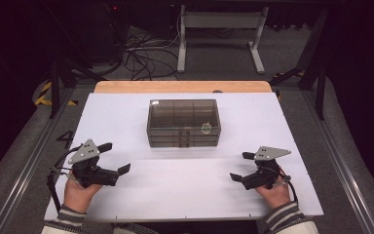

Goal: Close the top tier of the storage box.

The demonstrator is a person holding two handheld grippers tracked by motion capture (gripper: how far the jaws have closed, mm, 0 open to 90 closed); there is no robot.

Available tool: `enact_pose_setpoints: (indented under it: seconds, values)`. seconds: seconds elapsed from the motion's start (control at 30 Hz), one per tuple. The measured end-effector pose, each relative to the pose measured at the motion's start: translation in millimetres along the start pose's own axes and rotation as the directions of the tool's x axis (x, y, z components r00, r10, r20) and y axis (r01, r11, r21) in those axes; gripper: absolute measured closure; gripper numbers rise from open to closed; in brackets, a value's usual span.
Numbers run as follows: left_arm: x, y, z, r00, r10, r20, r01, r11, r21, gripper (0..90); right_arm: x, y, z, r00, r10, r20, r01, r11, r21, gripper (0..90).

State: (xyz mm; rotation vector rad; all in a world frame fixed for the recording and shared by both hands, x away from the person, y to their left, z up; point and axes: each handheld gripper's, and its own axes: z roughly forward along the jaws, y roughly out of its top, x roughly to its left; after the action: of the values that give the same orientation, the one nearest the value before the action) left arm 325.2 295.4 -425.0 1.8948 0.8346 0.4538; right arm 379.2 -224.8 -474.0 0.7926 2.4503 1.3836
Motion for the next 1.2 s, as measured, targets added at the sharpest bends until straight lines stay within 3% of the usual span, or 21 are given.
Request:
enact_pose_setpoints:
  seconds: [0.1,0.13,0.3,0.47,0.7,0.93,1.2]
  values:
    - [3.0,-9.8,0.4,1.0,-0.009,0.002,0.009,0.9999,-0.006,0.3,-0.1,0.0,-0.1,1.0,-0.001,-0.001,0.001,1.0,0.0,3.7]
    - [2.6,-13.5,1.4,0.9992,-0.037,0.014,0.037,0.9992,-0.018,0.3,-0.5,0.0,-0.3,1.0,0.0,-0.003,0.0,1.0,-0.002,3.7]
    - [6.2,-27.7,3.8,0.9995,-0.031,0.006,0.031,0.9993,-0.021,0.2,-0.6,-0.2,-1.1,1.0,0.003,-0.003,-0.003,1.0,-0.007,3.7]
    - [9.4,-39.7,6.9,0.9991,-0.034,0.024,0.034,0.9992,-0.02,0.0,-0.3,-0.1,-1.2,1.0,0.001,-0.005,-0.001,1.0,-0.008,3.7]
    - [10.6,-48.4,7.3,0.9996,-0.028,-0.002,0.028,0.9995,-0.015,0.0,-0.2,-0.1,-1.5,1.0,0.001,-0.006,-0.002,1.0,-0.009,3.7]
    - [9.7,-57.7,9.6,0.9974,-0.067,-0.026,0.066,0.9977,-0.013,0.0,-0.2,-0.2,-1.5,1.0,0.001,-0.007,-0.001,1.0,-0.009,3.7]
    - [8.3,-54.8,15.0,0.9987,-0.032,-0.04,0.033,0.9994,0.012,0.0,0.2,0.0,-1.3,1.0,-0.001,-0.003,0.001,1.0,-0.012,3.7]
